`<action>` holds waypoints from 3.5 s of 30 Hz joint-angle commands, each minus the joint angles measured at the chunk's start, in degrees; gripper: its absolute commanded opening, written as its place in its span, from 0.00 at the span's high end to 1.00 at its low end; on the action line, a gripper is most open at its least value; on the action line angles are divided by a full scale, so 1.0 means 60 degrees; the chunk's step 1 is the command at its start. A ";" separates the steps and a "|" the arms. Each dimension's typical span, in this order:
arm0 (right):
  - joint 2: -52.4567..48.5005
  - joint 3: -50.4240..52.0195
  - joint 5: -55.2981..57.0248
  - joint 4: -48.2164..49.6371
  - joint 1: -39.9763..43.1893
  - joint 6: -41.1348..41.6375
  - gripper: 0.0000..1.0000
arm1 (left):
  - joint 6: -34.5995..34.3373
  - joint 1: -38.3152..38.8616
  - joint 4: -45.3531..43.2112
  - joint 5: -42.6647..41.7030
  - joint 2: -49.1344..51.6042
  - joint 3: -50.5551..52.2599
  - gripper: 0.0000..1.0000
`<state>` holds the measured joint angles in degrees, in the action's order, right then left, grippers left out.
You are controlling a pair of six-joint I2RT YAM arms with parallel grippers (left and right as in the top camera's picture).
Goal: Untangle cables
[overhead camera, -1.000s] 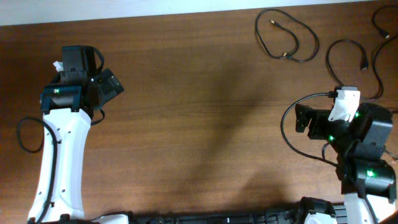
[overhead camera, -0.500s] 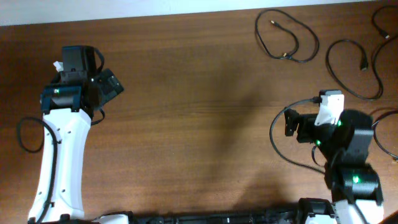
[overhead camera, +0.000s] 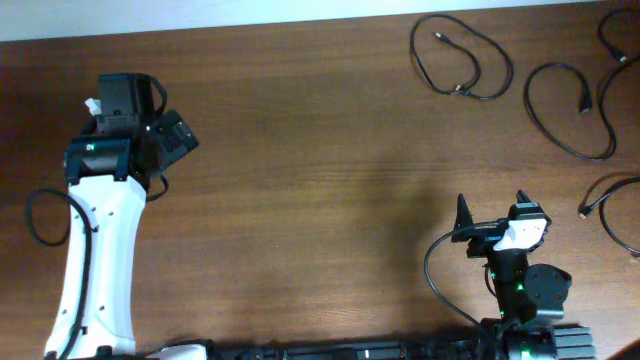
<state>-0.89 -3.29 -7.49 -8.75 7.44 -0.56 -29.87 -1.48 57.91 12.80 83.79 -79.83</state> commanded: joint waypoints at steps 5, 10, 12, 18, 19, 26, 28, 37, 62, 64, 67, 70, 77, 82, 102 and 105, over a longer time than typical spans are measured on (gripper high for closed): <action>0.0117 0.0492 0.0117 0.0823 -0.0044 -0.0127 0.00 | -0.0120 -0.0033 0.0011 0.0007 -0.0113 -0.0040 0.01; 0.0117 0.0492 0.0259 0.0794 -0.0051 -0.0120 0.00 | -0.0120 -0.0033 0.0011 0.0004 -0.0113 -0.0040 0.01; 0.0117 0.0492 0.0259 0.0794 -0.0051 -0.0120 0.01 | -0.0120 -0.0029 0.0011 0.0004 -0.0113 -0.0040 0.01; 0.0113 0.0492 0.0259 0.0794 -0.0051 -0.0117 0.00 | -0.0120 -0.0033 0.0011 0.0004 -0.0113 -0.0040 0.01; 0.0117 0.0492 0.0259 0.0794 -0.0051 -0.0117 0.00 | -0.0120 -0.0033 0.0011 0.0004 -0.0113 -0.0040 0.01; 0.0113 0.0492 0.0259 0.0794 -0.0051 -0.0117 0.01 | -0.0120 -0.0029 0.0011 0.0004 -0.0113 -0.0040 0.01; 0.0113 0.0492 0.0259 0.0794 -0.0051 -0.0117 0.00 | -0.0120 -0.0033 0.0011 0.0004 -0.0113 -0.0040 0.01; 0.0113 0.0492 0.0259 0.0794 -0.0051 -0.0117 0.00 | -0.0120 0.0331 -0.0138 -0.0801 -0.0415 0.0200 0.01; 0.0113 0.0492 0.0259 0.0794 -0.0051 -0.0120 0.01 | 0.3180 0.0339 -0.8863 -0.1938 -1.3927 1.3213 0.01; 0.0113 0.0492 0.0259 0.0794 -0.0051 -0.0117 0.00 | 0.3206 0.0342 -0.8856 -0.2011 -1.3927 1.3213 0.01; 0.0113 0.0492 0.0259 0.0794 -0.0051 -0.0117 0.00 | 0.4142 0.0342 -0.8852 -0.2426 -1.3927 1.3213 0.01; 0.0113 0.0492 0.0259 0.0794 -0.0051 -0.0120 0.01 | 0.4317 0.0368 -0.8848 -0.2415 -1.3927 1.3213 0.01; 0.0113 0.0492 0.0259 0.0794 -0.0051 -0.0117 0.00 | 0.4313 0.0361 -0.8859 -0.2240 -1.3905 1.3213 0.01; 0.0113 0.0492 0.0259 0.0794 -0.0051 -0.0120 0.00 | 0.4313 0.0361 -0.8859 -0.2240 -1.3905 1.3213 0.01; 0.0062 0.0492 0.0262 0.0794 -0.0051 -0.0117 0.01 | 0.4313 0.0361 -0.8859 -0.2240 -1.3905 1.3213 0.01; 0.0062 0.0492 0.0262 0.0794 -0.0051 -0.0117 0.01 | 0.4313 0.0361 -0.8859 -0.2240 -1.3905 1.3213 0.01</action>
<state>-0.64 -0.78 -6.44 -3.81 7.44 -1.54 -5.13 0.86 4.91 -0.67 0.80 -1.06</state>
